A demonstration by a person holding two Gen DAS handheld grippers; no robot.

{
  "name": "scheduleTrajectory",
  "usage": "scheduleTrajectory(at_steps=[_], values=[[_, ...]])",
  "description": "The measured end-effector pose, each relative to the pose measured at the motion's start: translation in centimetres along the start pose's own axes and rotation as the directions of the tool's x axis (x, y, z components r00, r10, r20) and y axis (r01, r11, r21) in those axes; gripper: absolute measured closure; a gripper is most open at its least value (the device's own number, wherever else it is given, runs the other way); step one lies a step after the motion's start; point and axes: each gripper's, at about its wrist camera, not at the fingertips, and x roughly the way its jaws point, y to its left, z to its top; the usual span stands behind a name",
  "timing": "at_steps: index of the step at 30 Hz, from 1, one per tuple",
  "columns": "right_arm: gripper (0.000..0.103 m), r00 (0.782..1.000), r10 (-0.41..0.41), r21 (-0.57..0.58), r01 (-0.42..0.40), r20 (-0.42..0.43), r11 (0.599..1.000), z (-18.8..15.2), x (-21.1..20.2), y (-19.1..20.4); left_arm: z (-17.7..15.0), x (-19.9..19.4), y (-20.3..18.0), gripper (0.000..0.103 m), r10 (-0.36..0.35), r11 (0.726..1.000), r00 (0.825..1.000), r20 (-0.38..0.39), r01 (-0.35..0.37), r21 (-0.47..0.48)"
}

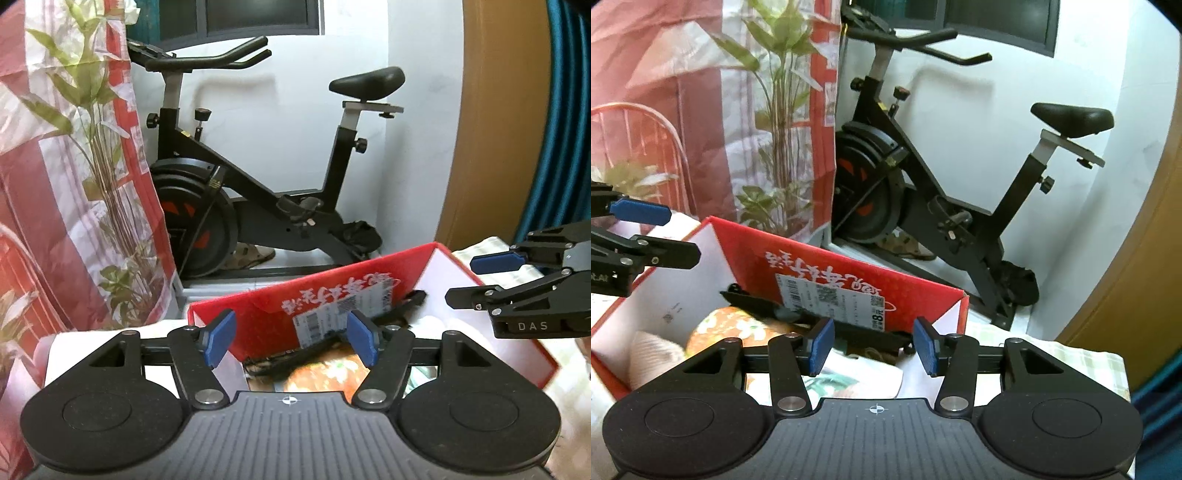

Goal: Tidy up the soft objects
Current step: 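Open both tools to release the eye mask into the box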

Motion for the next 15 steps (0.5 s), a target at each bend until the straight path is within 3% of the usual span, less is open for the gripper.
scheduleTrajectory(at_steps=[7, 15], values=[[0.058, 0.998, 0.023, 0.021, -0.024, 0.06, 0.999, -2.7, -4.5, 1.3, -2.5, -4.0, 0.4, 0.034, -0.035, 0.997, 0.999, 0.008, 0.035, -0.073], [0.058, 0.99, 0.071, 0.048, -0.077, 0.12, 0.996, -6.5, -9.3, 3.3, -7.5, -7.7, 0.5, 0.034, -0.034, 0.995, 0.999, 0.004, 0.035, -0.098]])
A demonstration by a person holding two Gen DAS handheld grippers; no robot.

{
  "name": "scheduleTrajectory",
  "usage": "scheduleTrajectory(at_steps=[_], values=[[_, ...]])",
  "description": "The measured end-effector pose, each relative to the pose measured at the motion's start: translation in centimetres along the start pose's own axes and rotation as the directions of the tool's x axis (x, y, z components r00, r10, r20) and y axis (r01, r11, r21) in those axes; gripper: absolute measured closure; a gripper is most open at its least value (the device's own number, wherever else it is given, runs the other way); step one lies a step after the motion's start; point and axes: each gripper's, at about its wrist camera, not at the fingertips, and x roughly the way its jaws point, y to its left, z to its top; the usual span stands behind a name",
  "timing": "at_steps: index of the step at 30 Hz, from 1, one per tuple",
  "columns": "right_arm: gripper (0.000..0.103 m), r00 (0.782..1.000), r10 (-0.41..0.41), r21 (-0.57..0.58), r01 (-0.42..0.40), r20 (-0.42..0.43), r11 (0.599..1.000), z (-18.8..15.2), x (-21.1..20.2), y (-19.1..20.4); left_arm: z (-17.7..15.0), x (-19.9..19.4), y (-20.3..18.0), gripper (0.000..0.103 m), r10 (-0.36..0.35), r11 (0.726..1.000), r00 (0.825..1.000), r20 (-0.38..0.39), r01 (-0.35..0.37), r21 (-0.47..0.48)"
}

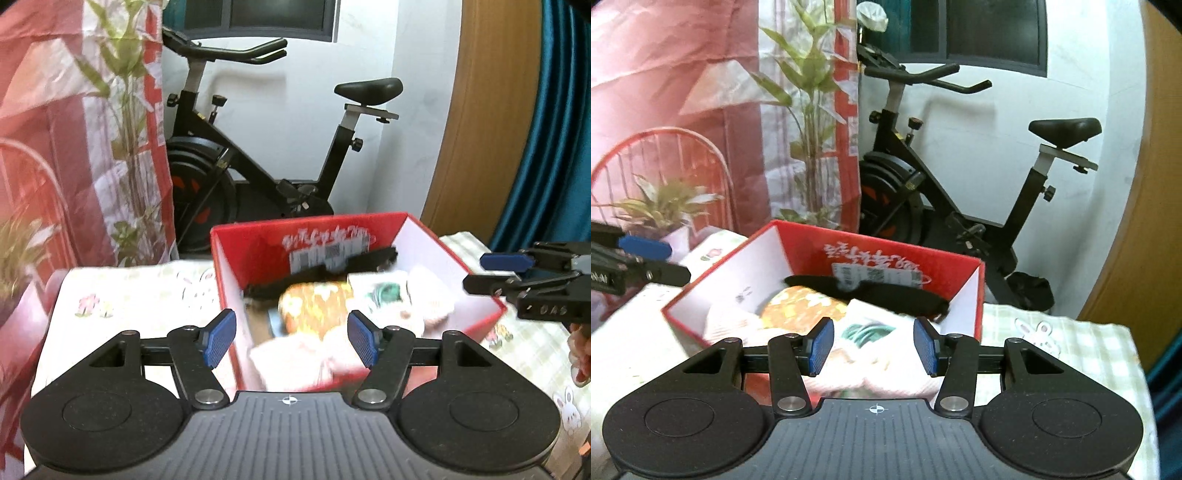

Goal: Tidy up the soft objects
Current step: 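Open both tools to release the eye mask into the box, then lower both tools onto the black knit glove and close them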

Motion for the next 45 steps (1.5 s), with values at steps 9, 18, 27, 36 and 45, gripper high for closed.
scheduleTrajectory(at_steps=[9, 18, 27, 36, 45], values=[[0.058, 0.999, 0.031, 0.037, -0.032, 0.023, 0.999, -4.1, -3.0, 1.8, -5.4, -1.0, 1.2, 0.034, 0.015, 0.998, 0.999, -0.044, -0.017, -0.056], [0.058, 0.996, 0.049, 0.087, -0.043, -0.068, 0.995, -8.2, -1.0, 2.4, -9.2, 1.4, 1.5, 0.035, 0.016, 0.997, 0.989, -0.146, -0.027, -0.074], [0.052, 0.98, 0.093, 0.103, -0.075, -0.174, 0.992, -10.8, 3.2, 3.5, -11.5, 3.7, 1.6, 0.041, -0.026, 0.995, 0.979, -0.2, 0.007, -0.096], [0.042, 0.969, 0.119, 0.131, -0.092, -0.216, 0.987, -11.7, 6.4, 4.3, -12.9, 5.0, 1.1, 0.065, -0.055, 0.997, 0.976, -0.212, 0.041, -0.07], [0.064, 0.962, 0.15, 0.155, -0.116, -0.227, 0.981, -12.1, 7.7, 4.6, -13.4, 5.5, 1.5, 0.066, -0.085, 0.993, 0.975, -0.205, 0.066, -0.097]])
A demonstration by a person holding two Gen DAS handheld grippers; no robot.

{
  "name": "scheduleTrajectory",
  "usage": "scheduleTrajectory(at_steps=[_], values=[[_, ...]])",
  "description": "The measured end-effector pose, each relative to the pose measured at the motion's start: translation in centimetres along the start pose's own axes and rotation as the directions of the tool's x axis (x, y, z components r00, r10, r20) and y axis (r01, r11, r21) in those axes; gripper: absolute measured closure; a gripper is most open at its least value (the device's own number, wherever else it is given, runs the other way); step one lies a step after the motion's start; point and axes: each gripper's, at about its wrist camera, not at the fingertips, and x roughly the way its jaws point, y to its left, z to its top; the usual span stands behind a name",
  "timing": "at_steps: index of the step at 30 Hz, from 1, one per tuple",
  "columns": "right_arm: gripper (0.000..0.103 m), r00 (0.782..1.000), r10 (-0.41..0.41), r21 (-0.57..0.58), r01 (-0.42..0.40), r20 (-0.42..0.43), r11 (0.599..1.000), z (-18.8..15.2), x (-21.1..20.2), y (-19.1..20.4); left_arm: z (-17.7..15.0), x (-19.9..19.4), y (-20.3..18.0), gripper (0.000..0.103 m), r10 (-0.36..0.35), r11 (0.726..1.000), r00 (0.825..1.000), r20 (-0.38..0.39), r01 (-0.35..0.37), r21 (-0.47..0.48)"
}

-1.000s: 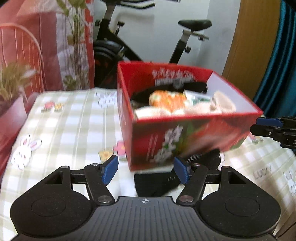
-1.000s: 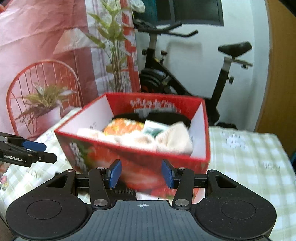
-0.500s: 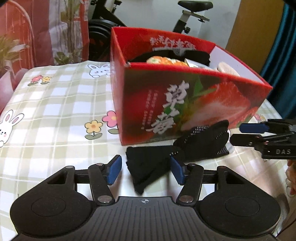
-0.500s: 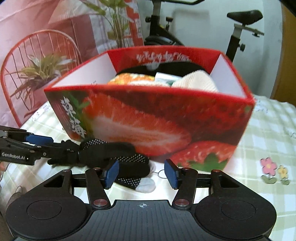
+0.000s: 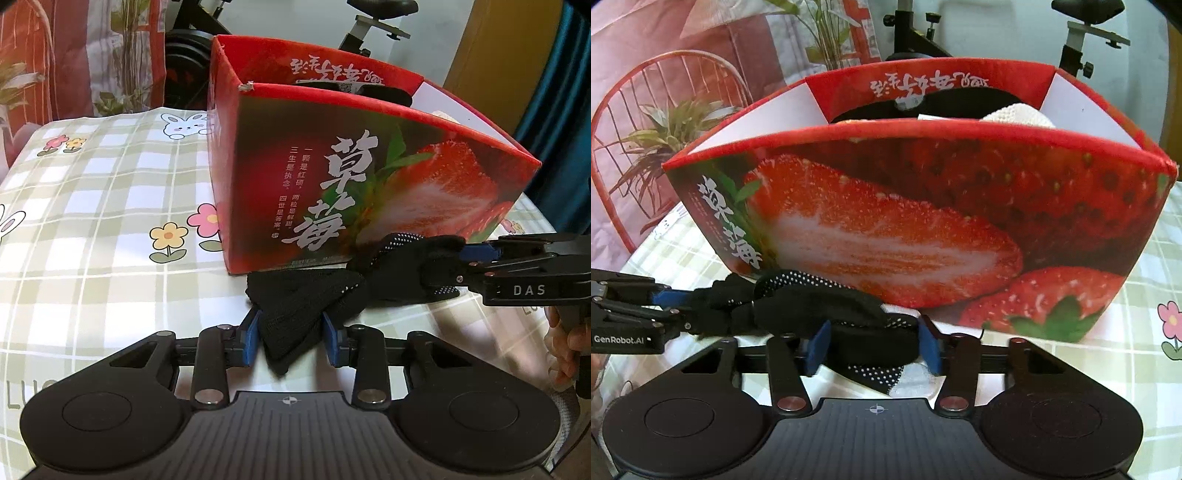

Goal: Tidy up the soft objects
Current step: 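Lower both tools onto the black knit glove and close them, then lift the black glove with both tools over the red box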

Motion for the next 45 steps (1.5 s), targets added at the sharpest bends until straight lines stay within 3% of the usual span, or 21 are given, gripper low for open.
scheduleTrajectory(at_steps=[3, 9, 16, 23, 31, 45], values=[[0.078, 1.0, 0.009, 0.003, -0.009, -0.001, 1.0, -0.3, -0.1, 0.0, 0.0, 0.0, -0.1, 0.066, 0.001, 1.0, 1.0, 0.003, -0.001, 0.001], [0.087, 1.0, 0.027, 0.015, -0.027, -0.004, 1.0, -0.9, -0.4, 0.2, -0.2, 0.0, -0.6, 0.066, 0.011, 1.0, 1.0, 0.001, -0.011, 0.013], [0.089, 0.999, 0.038, 0.062, -0.038, -0.006, 0.997, -2.2, -1.6, 0.2, -1.0, -0.7, -1.1, 0.071, -0.006, 1.0, 1.0, 0.004, 0.006, -0.007], [0.09, 1.0, 0.02, 0.034, -0.02, 0.012, 0.999, -2.8, -2.9, 0.6, -1.1, -1.3, -1.8, 0.076, -0.023, 1.0, 1.0, 0.012, 0.023, 0.002], [0.09, 0.995, 0.029, 0.003, -0.029, 0.099, 1.0, -1.5, -5.7, 0.8, 0.1, -3.9, -2.4, 0.076, -0.014, 0.999, 0.995, 0.098, 0.01, 0.039], [0.09, 0.967, 0.039, -0.034, -0.032, 0.251, 0.999, 2.0, -10.8, 1.3, 3.2, -8.2, -4.1, 0.076, -0.043, 0.996, 0.971, 0.235, 0.024, 0.082]])
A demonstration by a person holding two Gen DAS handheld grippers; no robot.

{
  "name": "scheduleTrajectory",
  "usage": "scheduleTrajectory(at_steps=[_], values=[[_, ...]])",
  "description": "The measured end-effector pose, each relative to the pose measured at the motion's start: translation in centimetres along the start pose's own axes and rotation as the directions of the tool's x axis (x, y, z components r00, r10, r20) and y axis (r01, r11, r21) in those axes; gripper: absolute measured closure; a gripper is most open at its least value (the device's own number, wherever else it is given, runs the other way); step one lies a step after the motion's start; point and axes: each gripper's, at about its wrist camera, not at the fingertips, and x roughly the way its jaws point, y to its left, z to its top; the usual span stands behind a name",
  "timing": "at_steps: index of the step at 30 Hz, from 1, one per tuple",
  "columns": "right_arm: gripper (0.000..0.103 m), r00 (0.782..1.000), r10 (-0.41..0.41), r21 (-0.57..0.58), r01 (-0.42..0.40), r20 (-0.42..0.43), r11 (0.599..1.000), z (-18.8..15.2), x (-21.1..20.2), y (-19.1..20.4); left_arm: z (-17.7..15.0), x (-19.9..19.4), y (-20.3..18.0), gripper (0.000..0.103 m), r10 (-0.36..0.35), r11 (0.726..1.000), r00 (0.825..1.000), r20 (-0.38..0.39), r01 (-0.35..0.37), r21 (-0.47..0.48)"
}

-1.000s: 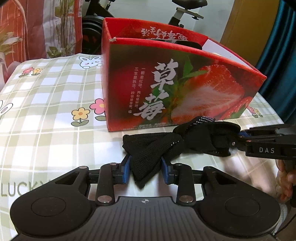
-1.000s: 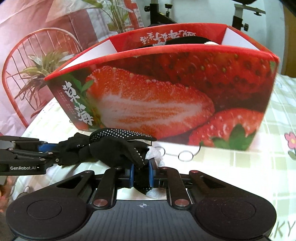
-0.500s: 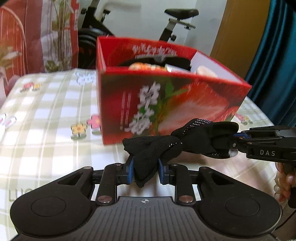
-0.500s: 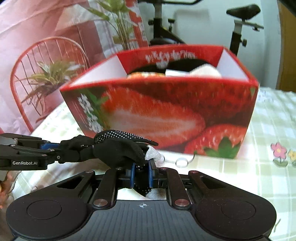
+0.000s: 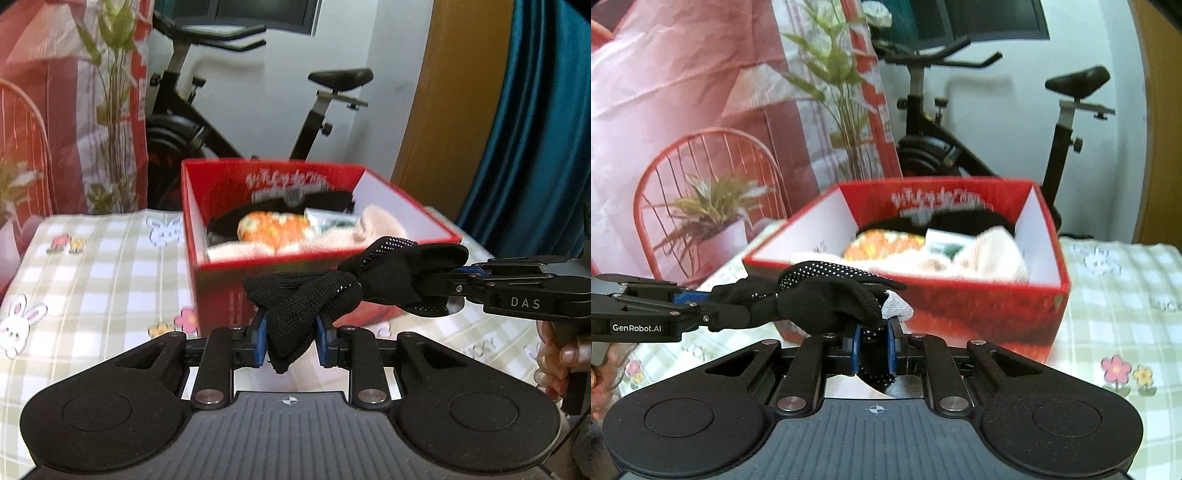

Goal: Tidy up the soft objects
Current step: 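Lift the black glove with both tools over the red box, then open both tools to drop the glove into the box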

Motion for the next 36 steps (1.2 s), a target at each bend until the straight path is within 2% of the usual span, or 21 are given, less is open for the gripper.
scheduleTrajectory(at_steps=[6, 10, 15, 27, 33, 36], values=[[0.09, 0.999, 0.011, -0.015, -0.01, 0.052, 1.0, 2.3, -1.2, 0.2, 1.8, -0.9, -0.2, 0.076, -0.004, 1.0, 0.999, 0.05, 0.003, 0.015], [0.09, 0.997, 0.035, 0.021, -0.037, 0.065, 0.999, 4.0, -1.0, -0.8, 3.2, -0.6, 0.0, 0.076, -0.003, 1.0, 0.998, 0.059, 0.002, 0.01], [0.09, 0.997, 0.016, -0.025, -0.014, 0.07, 1.0, 6.2, 0.1, -1.4, 5.3, 0.8, 0.5, 0.076, 0.002, 1.0, 0.998, 0.069, -0.002, 0.005], [0.09, 0.996, -0.09, -0.095, 0.089, -0.006, 0.991, 10.7, 7.3, -3.9, 10.2, 7.6, 2.1, 0.076, 0.051, 0.998, 0.999, 0.013, -0.052, 0.026], [0.087, 0.989, -0.135, -0.125, 0.127, -0.059, 0.984, 10.5, 10.4, -4.8, 10.5, 9.8, 2.8, 0.075, 0.072, 0.997, 0.997, -0.023, -0.071, 0.041], [0.081, 0.986, -0.148, -0.111, 0.139, -0.076, 0.984, 10.1, 11.3, -5.3, 10.4, 10.6, 2.9, 0.074, 0.08, 0.996, 0.996, -0.037, -0.078, 0.052]])
